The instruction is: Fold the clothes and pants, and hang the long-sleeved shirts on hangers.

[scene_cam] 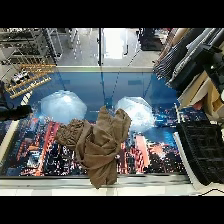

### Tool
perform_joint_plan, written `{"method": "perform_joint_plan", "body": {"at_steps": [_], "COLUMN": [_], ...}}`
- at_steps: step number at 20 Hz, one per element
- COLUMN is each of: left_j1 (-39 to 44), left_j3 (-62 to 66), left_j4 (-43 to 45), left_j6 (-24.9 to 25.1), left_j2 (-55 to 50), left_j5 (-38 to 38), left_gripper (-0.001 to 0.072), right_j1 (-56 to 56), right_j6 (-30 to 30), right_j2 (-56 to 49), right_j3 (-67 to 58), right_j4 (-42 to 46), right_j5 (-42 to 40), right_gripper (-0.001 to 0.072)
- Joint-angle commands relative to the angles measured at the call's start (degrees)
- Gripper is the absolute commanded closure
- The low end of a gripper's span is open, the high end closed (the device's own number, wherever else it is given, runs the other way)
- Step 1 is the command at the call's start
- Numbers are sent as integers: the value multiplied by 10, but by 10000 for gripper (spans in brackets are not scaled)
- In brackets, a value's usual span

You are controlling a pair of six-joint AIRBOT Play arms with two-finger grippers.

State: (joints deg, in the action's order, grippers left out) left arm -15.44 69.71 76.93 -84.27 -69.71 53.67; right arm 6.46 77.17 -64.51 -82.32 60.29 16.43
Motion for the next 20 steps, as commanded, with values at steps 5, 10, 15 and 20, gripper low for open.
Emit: {"method": "perform_joint_plan", "body": {"at_steps": [5,10,15,20], "left_j1": [54,112,114,119], "left_j3": [1,1,12,106], "left_j4": [-296,-287,-285,-285], "left_j6": [259,249,240,240], "left_j2": [1,-108,-217,-305], "left_j5": [51,69,62,66], "left_gripper": [114,114,114,114], "right_j1": [0,-1,-30,-166], "right_j6": [33,29,29,18], "right_j2": [54,52,52,-63], "right_j3": [0,29,168,257], "right_j4": [-45,-36,-71,-168], "right_j5": [261,550,492,387], "right_gripper": [685,691,655,181]}}
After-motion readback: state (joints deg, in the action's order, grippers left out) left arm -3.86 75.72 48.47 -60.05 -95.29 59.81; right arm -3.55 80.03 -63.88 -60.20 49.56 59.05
